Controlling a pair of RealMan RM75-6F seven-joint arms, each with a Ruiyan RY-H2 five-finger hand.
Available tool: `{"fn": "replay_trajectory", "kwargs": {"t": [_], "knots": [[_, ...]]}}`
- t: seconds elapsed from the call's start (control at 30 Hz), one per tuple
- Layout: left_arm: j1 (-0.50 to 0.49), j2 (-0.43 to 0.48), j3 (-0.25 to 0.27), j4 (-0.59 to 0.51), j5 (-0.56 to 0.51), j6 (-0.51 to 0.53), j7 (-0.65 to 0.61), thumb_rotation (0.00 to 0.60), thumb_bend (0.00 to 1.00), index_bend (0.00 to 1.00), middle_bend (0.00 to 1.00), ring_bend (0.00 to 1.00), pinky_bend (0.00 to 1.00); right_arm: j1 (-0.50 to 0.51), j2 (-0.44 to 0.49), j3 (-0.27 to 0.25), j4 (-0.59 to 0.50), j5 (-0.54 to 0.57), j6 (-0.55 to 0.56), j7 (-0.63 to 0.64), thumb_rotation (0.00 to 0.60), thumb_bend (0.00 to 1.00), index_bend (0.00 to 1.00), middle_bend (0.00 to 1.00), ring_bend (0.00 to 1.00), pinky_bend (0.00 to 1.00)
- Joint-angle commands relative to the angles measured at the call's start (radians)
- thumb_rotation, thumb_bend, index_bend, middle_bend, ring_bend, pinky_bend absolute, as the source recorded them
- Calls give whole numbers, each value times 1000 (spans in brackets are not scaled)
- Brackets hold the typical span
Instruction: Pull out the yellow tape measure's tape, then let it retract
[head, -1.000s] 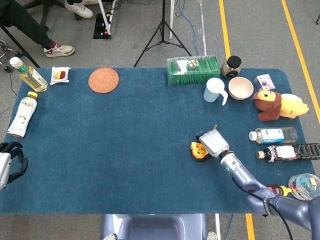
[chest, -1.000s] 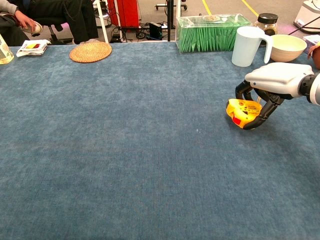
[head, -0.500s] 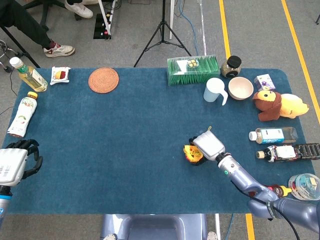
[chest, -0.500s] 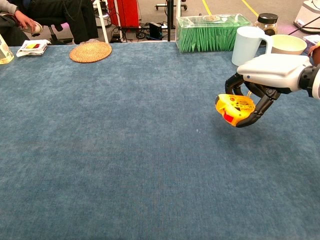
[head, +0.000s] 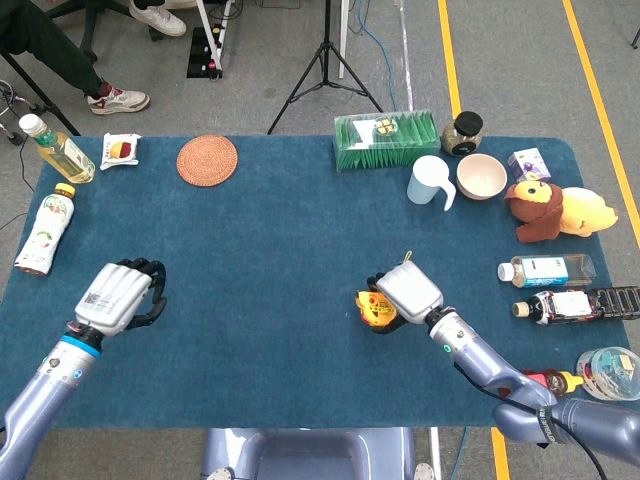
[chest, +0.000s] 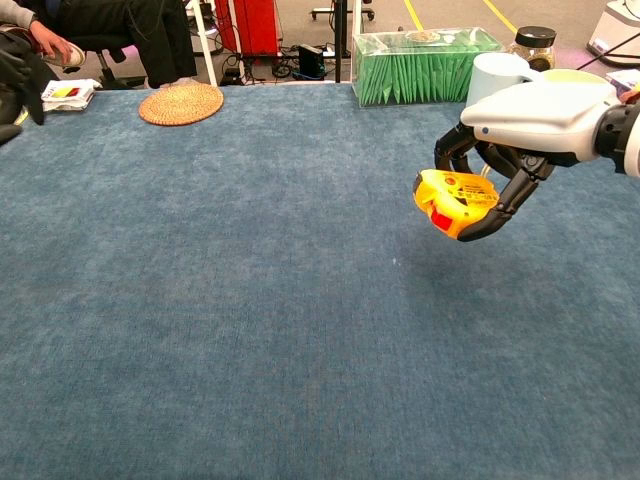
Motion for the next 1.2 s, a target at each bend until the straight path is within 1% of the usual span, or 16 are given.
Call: {"fn": "replay_trajectory", "kwargs": {"t": [0.03,0.1,0.13,0.17,0.2,0.33,0.37,0.6,0.83,0.87,0.93,1.07,1.2], "knots": [[-37,-20,-12,0,-19,-35,24,522,135,439,372,330,392,-1,3,1,-2,7,-1,-5,356,104,603,655,675,584],[-60,-30,-16,1,-28,-54,33,452,122,402,371,324,377,-3,5,2,-3,15,-2,-8,357,105,603,654,675,584],[-64,-33,-17,2,-30,-57,34,407,115,379,368,312,364,-3,6,2,-3,17,-2,-8,357,105,603,654,675,584],[-77,-41,-20,2,-36,-70,36,375,110,353,353,291,354,-5,7,3,-2,22,-2,-8,356,105,603,655,675,584],[-93,-50,-25,4,-50,-87,36,362,107,336,335,268,348,-6,9,4,-1,28,-2,-8,356,105,603,655,675,584],[-138,-71,-32,7,-92,-131,42,245,90,262,224,168,319,-9,10,9,6,43,-1,-6,355,105,603,655,675,581],[-151,-76,-34,8,-104,-144,44,232,87,246,202,149,309,-9,11,10,8,46,-1,-3,357,105,603,655,675,580],[-211,-119,-44,21,-141,-178,39,223,87,237,190,137,306,-9,9,16,14,49,1,10,358,106,603,655,674,580],[-290,-194,-67,73,-143,-217,19,216,99,237,205,199,334,-1,5,27,-4,35,11,13,354,106,603,655,674,580],[-319,-219,-74,97,-131,-237,24,218,103,237,211,205,340,1,4,30,-13,31,16,12,354,105,603,655,674,580],[-340,-242,-75,126,-126,-245,24,224,114,237,232,227,358,2,6,32,-19,31,18,10,357,105,603,655,674,580],[-368,-274,-71,158,-111,-246,28,337,127,237,272,263,390,2,9,34,-28,33,22,7,357,105,603,655,674,580],[-406,-313,-66,205,-91,-243,55,401,137,237,341,323,448,1,19,38,-41,33,26,11,358,105,603,655,674,580]]}}
